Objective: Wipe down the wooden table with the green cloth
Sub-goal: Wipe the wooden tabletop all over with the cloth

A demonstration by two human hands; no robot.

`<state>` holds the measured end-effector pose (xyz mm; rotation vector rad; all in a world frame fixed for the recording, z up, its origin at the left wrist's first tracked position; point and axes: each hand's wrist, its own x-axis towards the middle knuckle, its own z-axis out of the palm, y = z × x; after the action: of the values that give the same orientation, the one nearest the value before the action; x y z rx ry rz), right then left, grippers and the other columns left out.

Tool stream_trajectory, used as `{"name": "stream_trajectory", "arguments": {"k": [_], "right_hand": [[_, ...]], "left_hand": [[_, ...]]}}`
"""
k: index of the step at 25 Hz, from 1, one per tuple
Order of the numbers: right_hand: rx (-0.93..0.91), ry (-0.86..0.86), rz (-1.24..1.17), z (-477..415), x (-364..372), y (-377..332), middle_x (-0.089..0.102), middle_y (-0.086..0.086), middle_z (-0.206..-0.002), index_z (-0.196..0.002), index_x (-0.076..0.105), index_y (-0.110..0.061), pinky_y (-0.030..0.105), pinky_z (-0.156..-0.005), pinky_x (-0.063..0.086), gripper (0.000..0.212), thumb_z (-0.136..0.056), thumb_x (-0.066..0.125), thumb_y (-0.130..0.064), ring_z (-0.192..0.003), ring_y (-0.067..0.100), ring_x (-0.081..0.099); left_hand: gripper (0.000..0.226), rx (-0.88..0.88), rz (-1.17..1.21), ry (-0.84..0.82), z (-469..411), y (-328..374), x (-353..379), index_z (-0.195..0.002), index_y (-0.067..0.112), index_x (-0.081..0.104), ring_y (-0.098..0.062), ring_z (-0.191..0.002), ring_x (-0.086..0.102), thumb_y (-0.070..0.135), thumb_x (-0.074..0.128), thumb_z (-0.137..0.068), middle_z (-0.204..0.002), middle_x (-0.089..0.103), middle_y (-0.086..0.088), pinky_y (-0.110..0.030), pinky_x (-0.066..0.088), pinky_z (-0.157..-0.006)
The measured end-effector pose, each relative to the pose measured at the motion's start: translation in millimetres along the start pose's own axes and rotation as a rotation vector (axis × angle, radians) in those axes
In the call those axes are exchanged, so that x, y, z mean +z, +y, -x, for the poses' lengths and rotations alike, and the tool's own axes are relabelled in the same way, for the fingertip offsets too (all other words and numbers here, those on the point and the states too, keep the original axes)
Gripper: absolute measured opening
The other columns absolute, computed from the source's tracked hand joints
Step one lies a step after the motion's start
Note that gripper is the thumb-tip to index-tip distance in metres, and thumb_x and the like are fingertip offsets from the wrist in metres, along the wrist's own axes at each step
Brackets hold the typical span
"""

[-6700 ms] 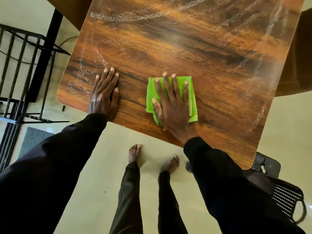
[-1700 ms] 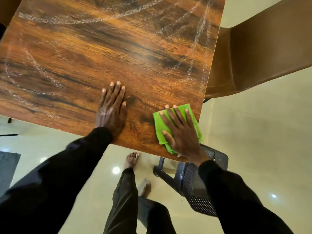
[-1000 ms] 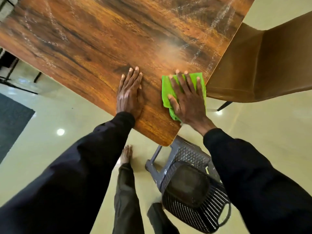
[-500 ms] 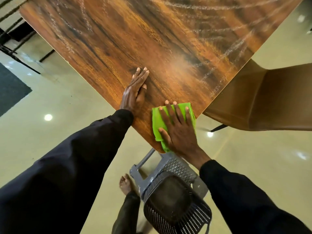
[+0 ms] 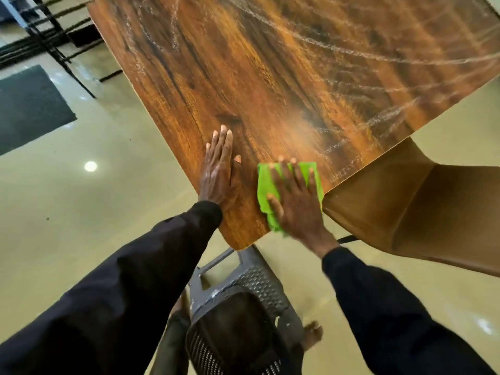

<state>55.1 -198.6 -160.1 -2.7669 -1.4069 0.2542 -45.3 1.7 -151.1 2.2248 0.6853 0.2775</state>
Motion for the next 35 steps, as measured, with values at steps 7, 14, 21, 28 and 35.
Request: {"name": "stream_trajectory", "arguments": {"k": [7,14,21,28,35], "right_hand": [[-0.233,0.004,0.011,-70,-6,42,0.016,0.009,-0.183,-0.174,0.025,-0.022,0.068,-0.133,0.01,0.072,-0.11,0.026,-0.056,-0.169,0.038,0.013],[-0.165,-0.015,0.022,-114,-28,132,0.002,0.006,-0.185,-0.176,0.014,-0.025,0.062,-0.135,-0.002,0.074,-0.109,0.014,-0.056,-0.171,0.033,0.001],[-0.48,-0.047,0.042,-93,-24,146,0.007,0.005,-0.184,-0.175,0.019,-0.026,0.066,-0.134,0.009,0.072,-0.109,0.026,-0.056,-0.171,0.033,0.004],[-0.328,0.05,0.007,-145,-21,149,0.013,0.007,-0.184,-0.175,0.022,-0.022,0.065,-0.135,0.006,0.075,-0.108,0.021,-0.056,-0.17,0.036,0.01],[-0.641,-0.008,0.052,-95,-18,162,0.018,0.01,-0.182,-0.172,0.03,-0.02,0.073,-0.13,0.021,0.07,-0.109,0.035,-0.052,-0.168,0.039,0.017]], "left_hand": [[0.06,-0.02,-0.347,0.072,40,9,43,-0.167,0.009,0.026,-0.028,-0.165,0.013,0.033,0.042,-0.114,-0.176,0.018,-0.012,-0.052,0.013,-0.134],[0.065,-0.068,-0.433,0.098,31,-6,58,-0.17,0.024,0.014,-0.013,-0.165,0.001,0.052,0.026,-0.113,-0.179,0.007,0.004,-0.04,0.005,-0.136],[0.068,-0.107,-0.42,0.05,29,4,52,-0.169,0.023,0.013,-0.013,-0.165,0.0,0.055,0.024,-0.11,-0.178,0.006,0.003,-0.04,0.005,-0.136],[0.066,-0.103,-0.414,0.069,28,7,49,-0.169,0.019,0.017,-0.015,-0.165,0.003,0.047,0.039,-0.113,-0.178,0.008,0.002,-0.034,0.0,-0.135],[0.067,-0.104,-0.392,0.078,30,-2,53,-0.169,0.022,0.015,-0.012,-0.165,-0.002,0.049,0.037,-0.113,-0.178,0.005,0.004,-0.033,-0.002,-0.135]]}}
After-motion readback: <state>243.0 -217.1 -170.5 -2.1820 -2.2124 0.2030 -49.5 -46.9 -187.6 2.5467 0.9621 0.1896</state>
